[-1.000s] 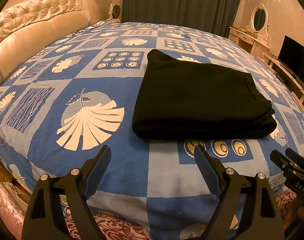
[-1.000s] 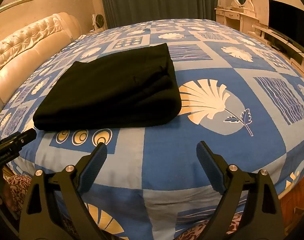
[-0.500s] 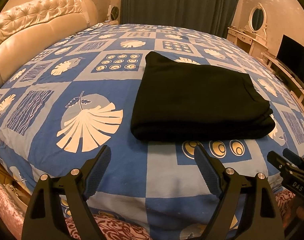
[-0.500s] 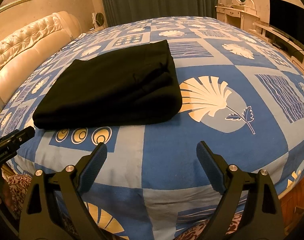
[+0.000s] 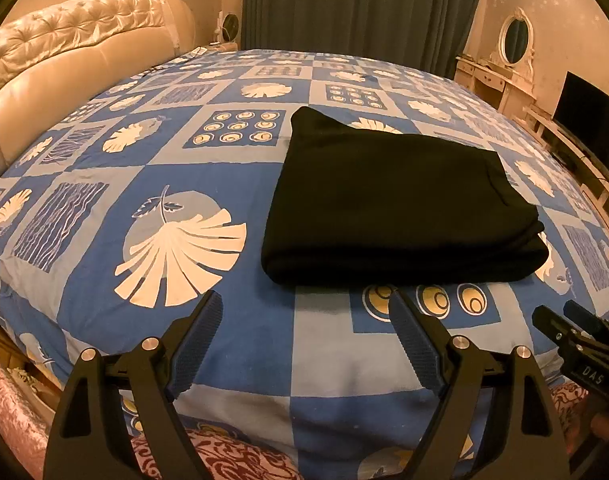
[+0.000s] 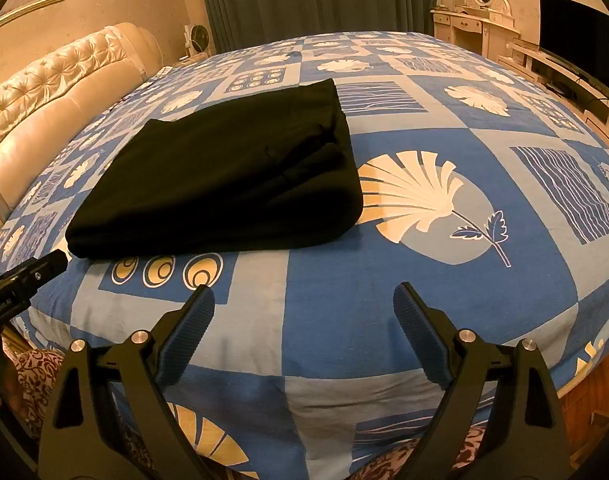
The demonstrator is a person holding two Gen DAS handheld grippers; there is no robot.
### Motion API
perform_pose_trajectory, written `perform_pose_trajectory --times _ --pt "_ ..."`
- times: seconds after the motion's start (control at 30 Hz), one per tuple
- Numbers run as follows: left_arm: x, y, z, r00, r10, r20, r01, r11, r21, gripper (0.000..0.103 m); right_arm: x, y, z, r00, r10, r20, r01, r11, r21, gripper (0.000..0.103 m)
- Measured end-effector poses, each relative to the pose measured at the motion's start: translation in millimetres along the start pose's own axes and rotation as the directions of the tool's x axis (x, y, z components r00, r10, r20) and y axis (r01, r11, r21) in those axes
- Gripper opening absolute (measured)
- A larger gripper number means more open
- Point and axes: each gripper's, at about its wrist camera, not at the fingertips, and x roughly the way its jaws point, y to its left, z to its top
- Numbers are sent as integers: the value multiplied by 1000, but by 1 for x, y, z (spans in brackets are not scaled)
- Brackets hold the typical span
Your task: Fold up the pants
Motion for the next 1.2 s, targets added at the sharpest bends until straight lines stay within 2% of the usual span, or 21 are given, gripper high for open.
perform_pose_trajectory --times 0.57,0.6,0.63,0.73,0.83,0.9,0.97,1.03,1.1,1.17,1.2 --pt "-7 -5 2 1000 14 14 -14 1000 11 84 2 0 -2 1000 8 -10 -8 1000 5 91" --pt "-8 -5 3 1000 17 23 -18 1000 3 88 2 0 -2 1000 9 -9 -9 1000 6 91" --pt "-11 -5 4 999 26 34 -25 1000 -11 88 2 0 -2 1000 11 -10 -11 1000 7 91" --pt "-20 -4 7 987 130 95 -125 991 -57 92 2 -1 -5 1000 19 -13 -19 1000 19 91" --pt "-17 -12 17 999 37 30 -39 997 67 92 3 -1 -9 999 28 -21 -27 999 33 91" --pt "-26 -19 22 996 19 87 -31 990 136 92 5 -1 -10 998 43 -36 -41 998 46 91" --pt "-32 -18 31 992 -14 128 -6 988 152 92 6 -4 -7 997 62 -44 -60 996 61 91" --pt "-29 -5 48 990 -58 131 42 992 120 92 3 -8 2 996 87 -33 -84 993 82 91" --pt "-18 13 66 991 -70 116 59 994 97 92 1 -20 19 997 76 -9 -75 993 93 91" --pt "2 39 87 993 -18 116 8 996 92 92 4 -41 44 999 38 27 -41 992 117 91" --pt "18 59 101 992 31 124 -42 995 92 92 8 -54 56 999 16 38 -21 992 125 93"
